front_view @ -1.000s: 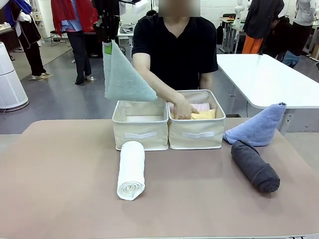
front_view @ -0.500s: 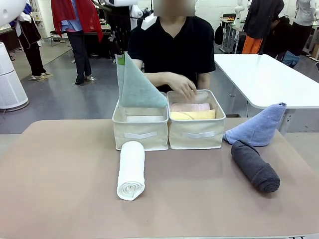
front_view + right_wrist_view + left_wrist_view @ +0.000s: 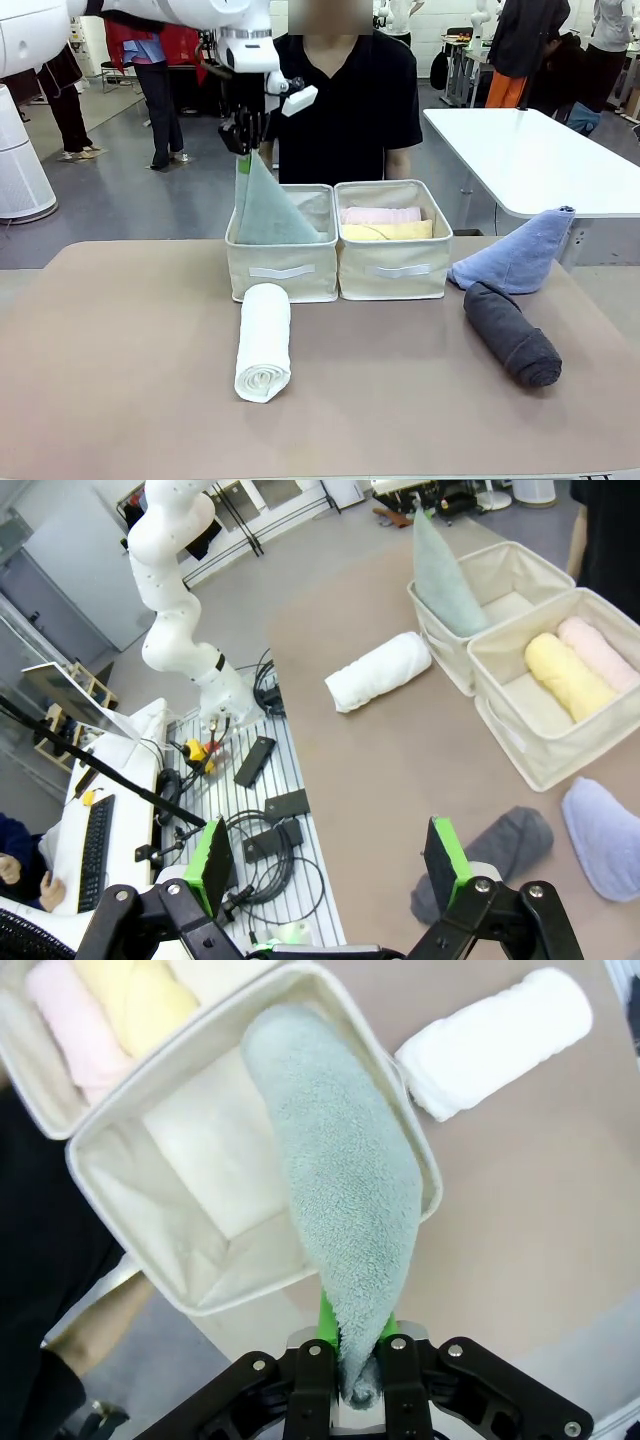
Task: Sort the towels based on their folding style.
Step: Pick up one triangle-folded towel and place it in the left Fabric basket.
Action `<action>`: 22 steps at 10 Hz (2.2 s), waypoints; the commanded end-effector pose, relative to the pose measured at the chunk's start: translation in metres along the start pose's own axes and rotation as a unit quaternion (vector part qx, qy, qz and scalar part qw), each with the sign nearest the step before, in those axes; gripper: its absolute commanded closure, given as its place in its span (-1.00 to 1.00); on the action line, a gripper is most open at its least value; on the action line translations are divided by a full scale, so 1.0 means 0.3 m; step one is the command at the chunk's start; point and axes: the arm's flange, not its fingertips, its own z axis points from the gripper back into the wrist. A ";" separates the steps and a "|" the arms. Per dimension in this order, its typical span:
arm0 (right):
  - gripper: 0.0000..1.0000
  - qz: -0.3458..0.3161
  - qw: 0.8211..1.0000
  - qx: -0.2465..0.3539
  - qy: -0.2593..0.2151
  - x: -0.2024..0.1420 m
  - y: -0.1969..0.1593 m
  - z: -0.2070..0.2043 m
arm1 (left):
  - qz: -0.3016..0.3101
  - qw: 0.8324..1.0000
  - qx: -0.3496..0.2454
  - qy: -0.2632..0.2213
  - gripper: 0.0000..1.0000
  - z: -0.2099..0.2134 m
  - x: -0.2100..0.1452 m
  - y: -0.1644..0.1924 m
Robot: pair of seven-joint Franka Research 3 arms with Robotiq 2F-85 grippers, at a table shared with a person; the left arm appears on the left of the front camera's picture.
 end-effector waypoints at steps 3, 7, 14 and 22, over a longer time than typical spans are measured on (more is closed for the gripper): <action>-1.00 0.010 1.000 0.008 -0.016 0.000 -0.004 -0.003 | 0.004 1.000 -0.013 0.016 0.71 -0.160 0.031 -0.156; -1.00 0.010 1.000 0.008 -0.016 0.000 -0.004 -0.003 | 0.036 0.999 -0.011 0.029 0.71 -0.286 0.064 -0.120; -1.00 0.010 1.000 0.008 -0.016 0.000 -0.004 -0.003 | 0.059 0.997 -0.022 0.048 0.71 -0.369 0.063 -0.026; -1.00 0.010 1.000 0.008 -0.016 0.000 -0.004 -0.003 | 0.093 0.994 -0.038 0.040 -1.00 -0.367 0.048 -0.028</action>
